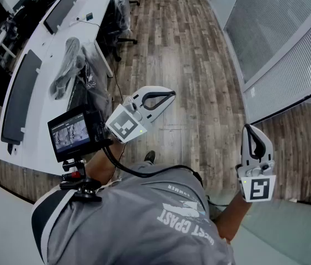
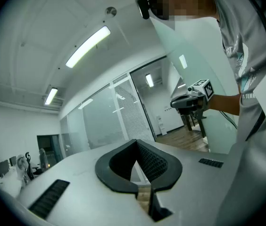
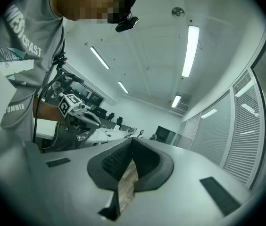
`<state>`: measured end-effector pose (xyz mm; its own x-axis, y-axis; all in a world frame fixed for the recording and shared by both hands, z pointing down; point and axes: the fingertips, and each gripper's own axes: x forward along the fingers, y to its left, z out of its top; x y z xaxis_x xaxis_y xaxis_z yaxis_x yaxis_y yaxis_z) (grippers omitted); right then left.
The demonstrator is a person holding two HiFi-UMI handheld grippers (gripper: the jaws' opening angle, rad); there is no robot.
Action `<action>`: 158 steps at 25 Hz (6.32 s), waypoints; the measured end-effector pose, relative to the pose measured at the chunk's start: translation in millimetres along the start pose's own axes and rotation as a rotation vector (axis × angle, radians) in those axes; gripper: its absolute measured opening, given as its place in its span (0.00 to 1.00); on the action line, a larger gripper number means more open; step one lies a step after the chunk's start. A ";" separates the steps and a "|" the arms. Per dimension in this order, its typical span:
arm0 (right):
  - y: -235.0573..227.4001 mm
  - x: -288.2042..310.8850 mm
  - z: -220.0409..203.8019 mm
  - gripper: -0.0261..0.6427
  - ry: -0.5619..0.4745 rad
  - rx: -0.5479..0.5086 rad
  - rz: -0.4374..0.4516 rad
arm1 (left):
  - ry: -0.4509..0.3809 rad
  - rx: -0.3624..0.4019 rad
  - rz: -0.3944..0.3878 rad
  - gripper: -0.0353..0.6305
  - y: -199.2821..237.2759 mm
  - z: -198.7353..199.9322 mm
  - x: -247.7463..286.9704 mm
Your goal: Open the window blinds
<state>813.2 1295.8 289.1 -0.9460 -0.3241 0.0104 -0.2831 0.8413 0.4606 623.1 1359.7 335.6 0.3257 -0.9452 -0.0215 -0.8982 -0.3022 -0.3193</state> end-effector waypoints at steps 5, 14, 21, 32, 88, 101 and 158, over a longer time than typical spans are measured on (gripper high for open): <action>0.7 2.1 0.0 0.04 -0.007 0.000 0.004 | 0.012 0.009 0.000 0.06 1.9 -3.9 0.1; 3.9 5.6 -7.0 0.04 -0.008 0.016 0.002 | 0.062 -0.002 -0.010 0.06 6.9 -27.0 10.9; -2.8 37.2 -24.4 0.04 0.055 -0.058 0.060 | 0.162 0.076 -0.044 0.06 28.2 -44.1 53.5; -20.9 105.6 -22.3 0.04 0.075 -0.155 0.096 | 0.200 0.304 -0.102 0.06 41.6 -36.4 134.0; -412.2 523.1 -299.7 0.04 0.206 -0.241 0.057 | 0.268 0.337 -0.149 0.06 408.3 -245.5 608.1; -469.3 751.9 -315.8 0.04 0.299 -0.333 0.082 | 0.186 0.300 -0.129 0.06 613.8 -292.9 673.8; -1078.9 1473.3 -694.0 0.04 0.379 -0.188 -0.001 | 0.221 0.319 -0.285 0.06 1277.9 -590.2 1388.5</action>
<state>-165.5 -389.6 423.5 -0.8106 -0.4908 0.3194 -0.2170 0.7585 0.6145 -246.7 -411.7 456.8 0.4443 -0.8442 0.2999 -0.6356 -0.5329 -0.5585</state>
